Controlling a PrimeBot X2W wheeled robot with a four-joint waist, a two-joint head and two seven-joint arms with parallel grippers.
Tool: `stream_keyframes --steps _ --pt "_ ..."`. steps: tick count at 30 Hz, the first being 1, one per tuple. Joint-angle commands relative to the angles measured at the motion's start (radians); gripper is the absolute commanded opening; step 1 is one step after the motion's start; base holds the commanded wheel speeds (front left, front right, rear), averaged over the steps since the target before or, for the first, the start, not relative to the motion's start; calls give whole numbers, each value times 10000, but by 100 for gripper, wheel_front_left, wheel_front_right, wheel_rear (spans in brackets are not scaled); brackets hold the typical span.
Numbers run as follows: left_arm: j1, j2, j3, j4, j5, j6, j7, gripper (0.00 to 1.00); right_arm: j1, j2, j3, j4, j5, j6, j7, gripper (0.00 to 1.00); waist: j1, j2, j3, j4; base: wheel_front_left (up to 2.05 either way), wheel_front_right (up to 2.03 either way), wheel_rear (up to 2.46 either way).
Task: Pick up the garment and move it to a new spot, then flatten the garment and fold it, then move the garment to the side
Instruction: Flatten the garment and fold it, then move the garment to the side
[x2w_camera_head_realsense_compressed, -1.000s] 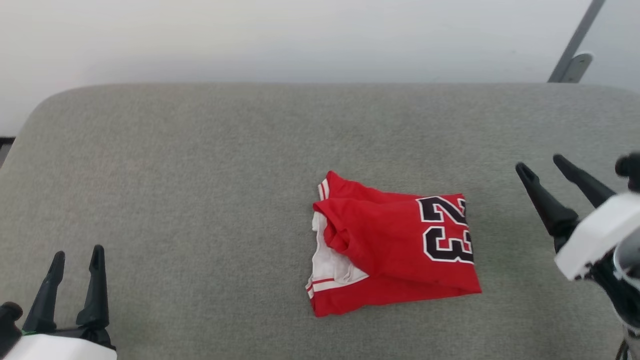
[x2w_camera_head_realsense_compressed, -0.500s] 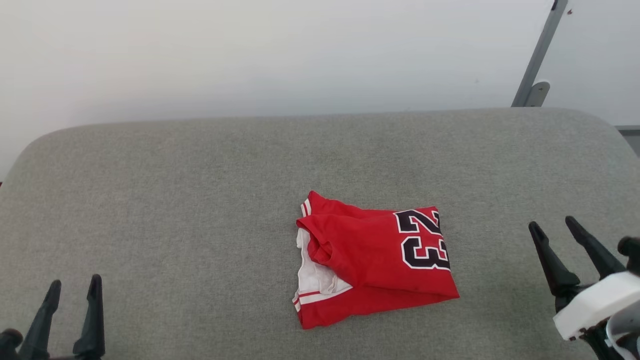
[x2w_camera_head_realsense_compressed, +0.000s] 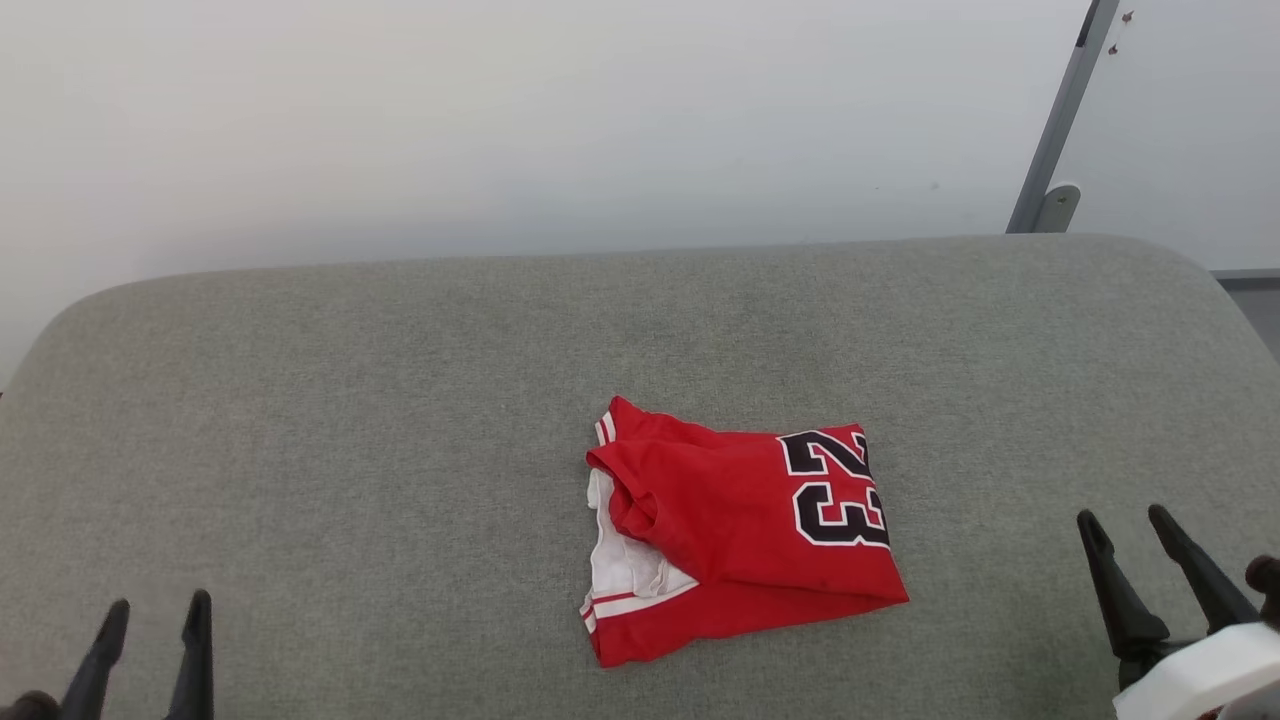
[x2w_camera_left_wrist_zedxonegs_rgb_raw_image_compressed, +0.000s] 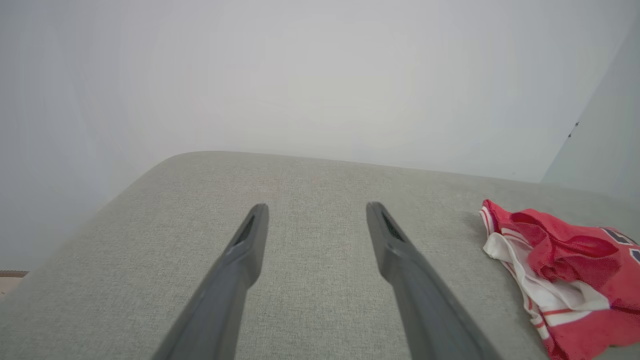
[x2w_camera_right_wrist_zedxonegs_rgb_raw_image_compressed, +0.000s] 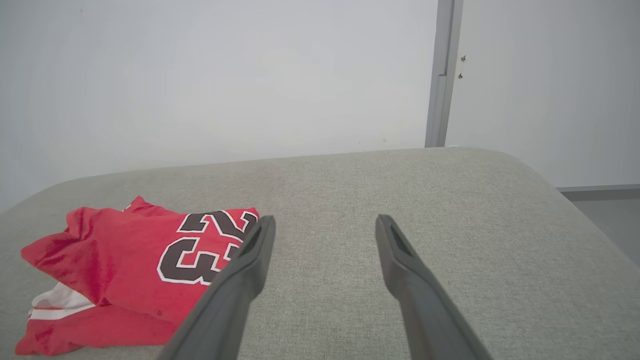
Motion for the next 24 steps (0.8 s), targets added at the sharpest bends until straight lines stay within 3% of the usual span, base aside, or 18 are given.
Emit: stream_keyframes --steps 1,24 --pt "183 51 -102 111 58 -34 -47 100 110 -41 63 134 108 -5 -180 100 0 -1 -21 23 0 0 0" --pt "-512 -185 -735 508 19 -34 -47 100 463 120 -218 402 187 -5 -663 100 0 -1 -47 414 0 0 0"
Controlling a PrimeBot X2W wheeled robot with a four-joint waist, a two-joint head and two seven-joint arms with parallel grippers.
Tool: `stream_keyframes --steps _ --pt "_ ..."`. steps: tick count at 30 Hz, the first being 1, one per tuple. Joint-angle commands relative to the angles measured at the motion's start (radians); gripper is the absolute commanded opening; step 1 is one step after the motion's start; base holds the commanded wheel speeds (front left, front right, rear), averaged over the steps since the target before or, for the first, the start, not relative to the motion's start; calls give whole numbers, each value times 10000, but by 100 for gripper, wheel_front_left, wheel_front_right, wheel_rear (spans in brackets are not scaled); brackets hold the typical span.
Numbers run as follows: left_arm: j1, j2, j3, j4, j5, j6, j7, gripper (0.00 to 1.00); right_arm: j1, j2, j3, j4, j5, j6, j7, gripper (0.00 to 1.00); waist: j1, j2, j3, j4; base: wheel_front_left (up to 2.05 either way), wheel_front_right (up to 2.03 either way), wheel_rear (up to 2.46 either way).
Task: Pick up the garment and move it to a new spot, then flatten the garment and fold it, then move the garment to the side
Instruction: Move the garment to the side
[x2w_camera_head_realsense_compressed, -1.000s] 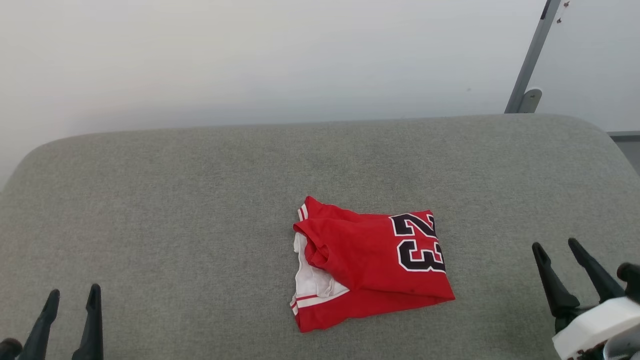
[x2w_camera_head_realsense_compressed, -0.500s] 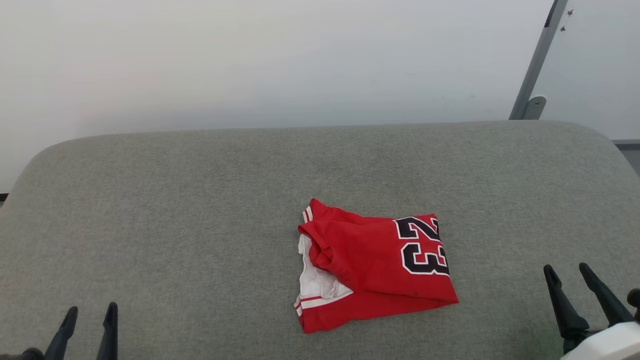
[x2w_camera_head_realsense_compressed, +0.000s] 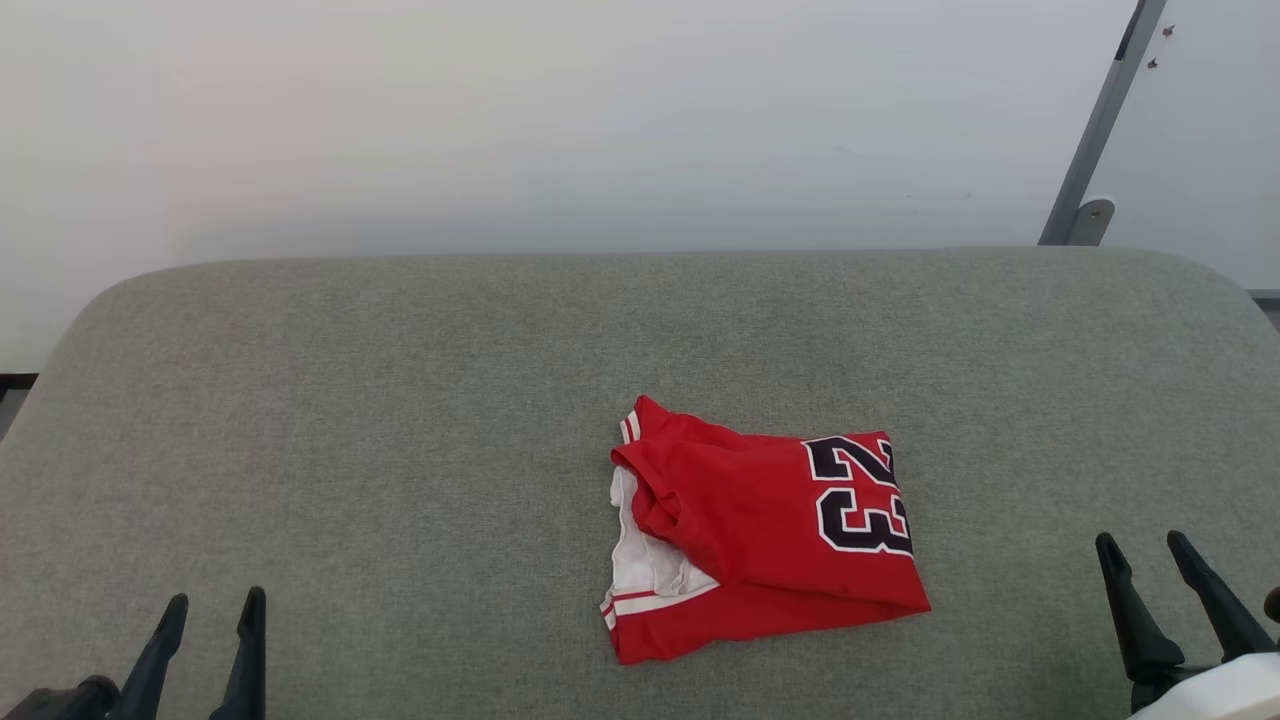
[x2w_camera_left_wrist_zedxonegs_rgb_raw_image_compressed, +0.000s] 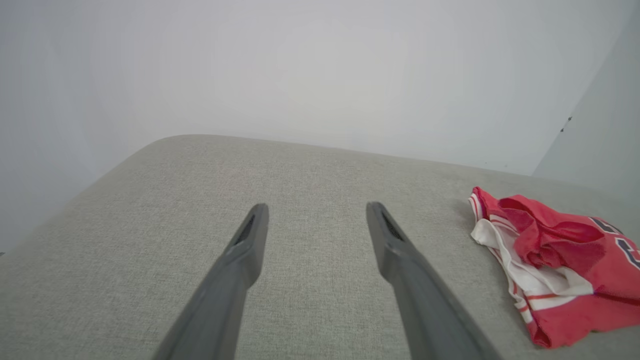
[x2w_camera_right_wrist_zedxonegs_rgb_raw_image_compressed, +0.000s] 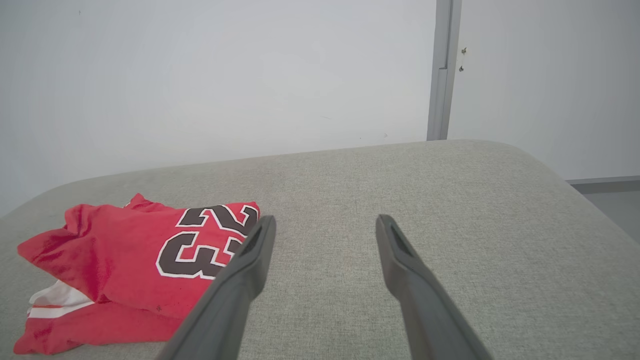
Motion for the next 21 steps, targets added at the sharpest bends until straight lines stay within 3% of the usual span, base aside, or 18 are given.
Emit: stream_keyframes --steps 1,12,21 --pt "-162 13 -25 16 -39 -34 -47 100 84 39 -41 -11 1 -5 -53 100 0 -1 0 5 0 0 0" --pt "-400 60 -301 -4 49 -34 -47 100 -295 -13 289 -86 197 -5 309 100 0 -1 68 287 0 0 0" --pt "-663 111 -591 -163 2 -34 -47 100 -1574 -522 1430 162 1258 -5 3105 100 0 -1 415 1042 0 0 0"
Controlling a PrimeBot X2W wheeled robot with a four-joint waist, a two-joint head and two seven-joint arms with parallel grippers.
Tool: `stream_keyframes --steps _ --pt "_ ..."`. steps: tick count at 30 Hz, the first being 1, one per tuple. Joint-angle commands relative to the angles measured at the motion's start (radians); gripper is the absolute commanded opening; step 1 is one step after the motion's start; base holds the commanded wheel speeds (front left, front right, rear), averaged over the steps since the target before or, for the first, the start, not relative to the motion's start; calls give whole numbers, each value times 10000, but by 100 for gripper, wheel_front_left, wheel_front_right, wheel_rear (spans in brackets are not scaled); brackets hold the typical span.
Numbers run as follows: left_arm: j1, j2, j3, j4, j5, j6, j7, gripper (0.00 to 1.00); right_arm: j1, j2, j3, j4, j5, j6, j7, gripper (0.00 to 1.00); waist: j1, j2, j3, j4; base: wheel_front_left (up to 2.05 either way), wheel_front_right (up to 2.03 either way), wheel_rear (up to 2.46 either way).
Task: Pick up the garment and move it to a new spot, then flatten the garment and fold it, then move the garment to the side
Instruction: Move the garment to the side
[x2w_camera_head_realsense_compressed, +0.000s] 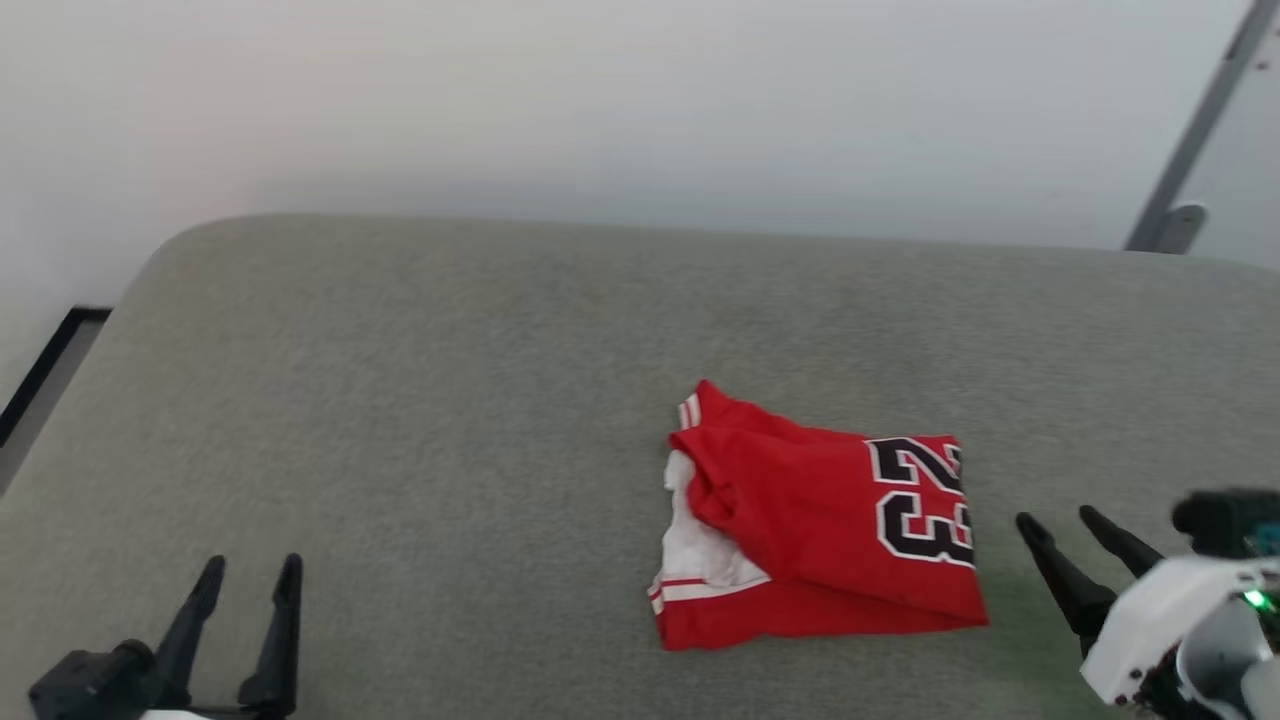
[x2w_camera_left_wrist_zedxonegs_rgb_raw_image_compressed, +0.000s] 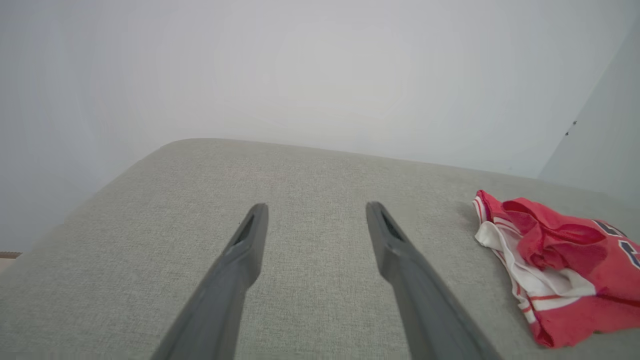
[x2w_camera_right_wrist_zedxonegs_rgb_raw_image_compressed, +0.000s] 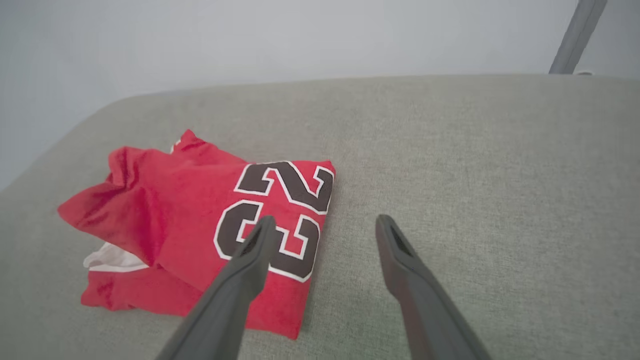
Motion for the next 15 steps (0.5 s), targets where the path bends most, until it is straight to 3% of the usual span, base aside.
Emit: stream_keyframes --steps 1,5,15 --pt "-161 -20 -54 -32 -73 -34 -47 100 -235 -106 147 68 106 -5 431 100 0 -1 170 249 0 0 0" --pt "-322 -21 -316 36 -152 -34 -47 100 -1053 -475 584 439 580 -5 2535 100 0 -1 567 717 0 0 0" --pt "-869 -66 -749 174 -317 -34 -47 100 -2397 -772 1058 1348 762 -5 6098 100 0 -1 1173 1368 0 0 0"
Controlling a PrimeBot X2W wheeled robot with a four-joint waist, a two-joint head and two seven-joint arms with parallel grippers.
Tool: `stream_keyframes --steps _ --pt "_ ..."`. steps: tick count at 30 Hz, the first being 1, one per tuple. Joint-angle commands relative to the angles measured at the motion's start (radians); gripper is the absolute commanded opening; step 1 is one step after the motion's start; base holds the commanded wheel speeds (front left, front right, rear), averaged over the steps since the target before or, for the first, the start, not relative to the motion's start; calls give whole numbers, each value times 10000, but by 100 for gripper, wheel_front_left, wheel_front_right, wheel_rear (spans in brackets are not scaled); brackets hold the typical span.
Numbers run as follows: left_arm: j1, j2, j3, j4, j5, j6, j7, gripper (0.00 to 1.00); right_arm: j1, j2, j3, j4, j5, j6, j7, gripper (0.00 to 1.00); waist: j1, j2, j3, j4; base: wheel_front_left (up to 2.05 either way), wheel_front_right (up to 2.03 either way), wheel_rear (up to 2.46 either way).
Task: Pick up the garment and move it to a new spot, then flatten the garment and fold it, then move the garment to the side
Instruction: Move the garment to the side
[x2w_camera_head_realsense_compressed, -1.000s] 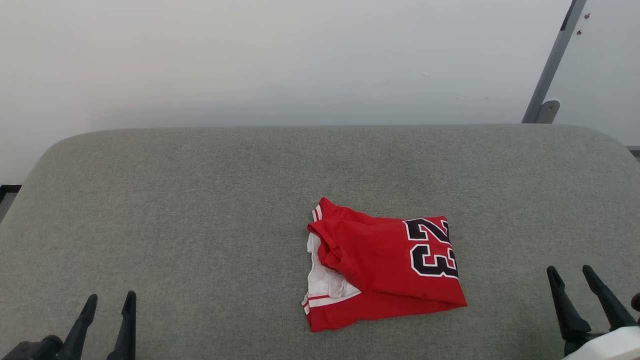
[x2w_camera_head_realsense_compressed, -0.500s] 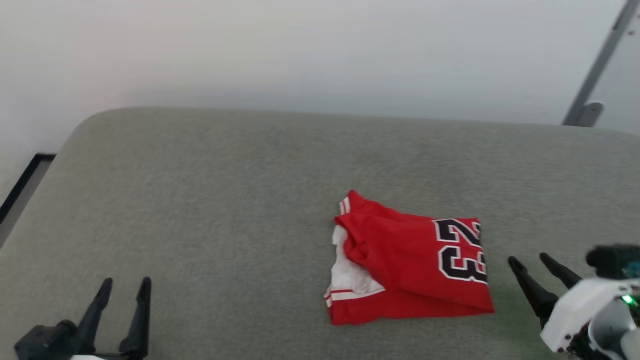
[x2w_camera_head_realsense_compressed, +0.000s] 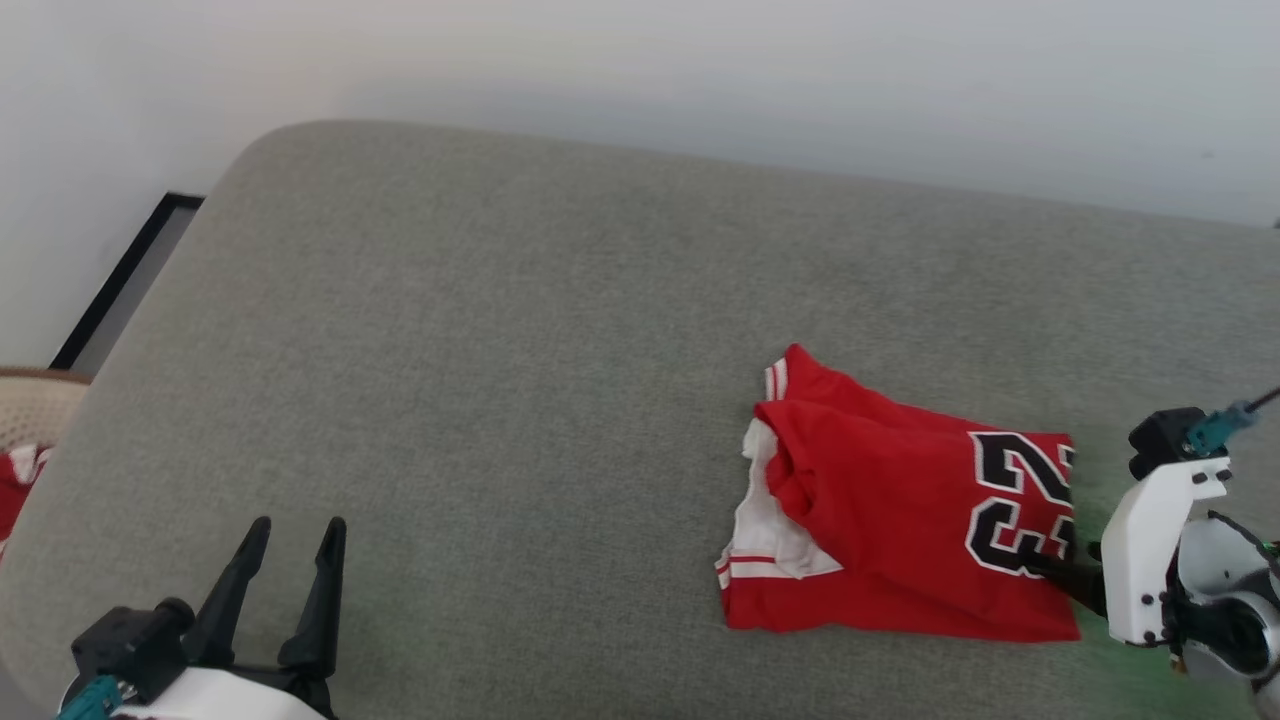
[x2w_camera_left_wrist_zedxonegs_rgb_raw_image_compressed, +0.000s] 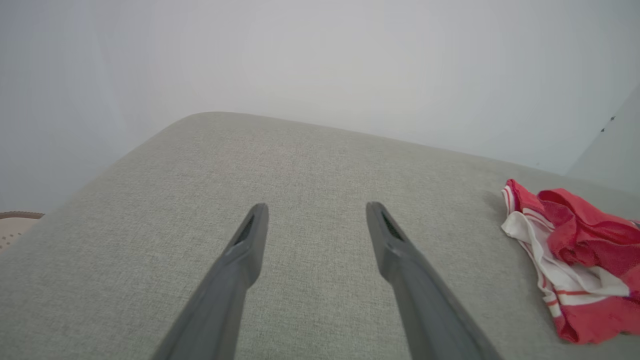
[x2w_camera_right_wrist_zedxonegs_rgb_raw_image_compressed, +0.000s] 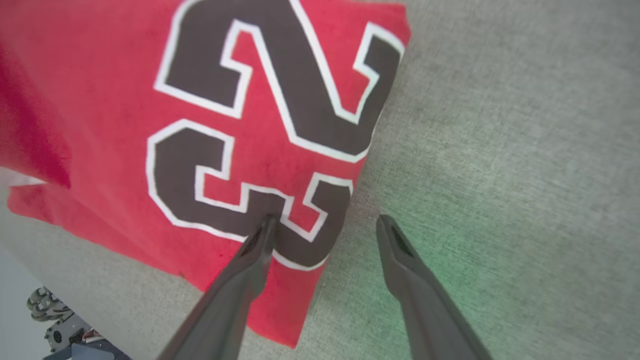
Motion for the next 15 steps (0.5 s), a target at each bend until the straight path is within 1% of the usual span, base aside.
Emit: stream_keyframes --steps 1,5,8,10,11,12,15 --pt "-208 -4 -31 25 -42 -34 -47 100 -245 39 93 158 -100 -5 390 100 0 0 198 207 0 0 0" --pt "-371 -51 -81 96 -138 -34 -47 100 -604 393 204 673 -226 -5 1165 100 0 0 381 356 0 0 0" --pt "-485 -91 -116 159 -217 -34 -47 100 -741 854 323 1114 -215 -4 1596 100 0 0 503 405 0 0 0" --pt "-571 -136 -133 201 -287 -34 -47 100 -840 1028 448 1199 -333 -2 1640 100 0 0 596 426 0 0 0" --pt "-625 -169 -141 218 -316 -34 -47 100 -898 1096 544 1146 -304 -2 1649 30 0 0 651 438 0 0 0" --pt "-658 -188 -143 270 -353 -34 -47 100 -943 1113 616 1069 -300 -2 1597 0 0 0 691 432 0 0 0" --pt "-845 -205 -78 315 -425 -34 -47 100 -1117 890 557 905 -355 -5 1497 0 0 0 805 325 0 0 0"
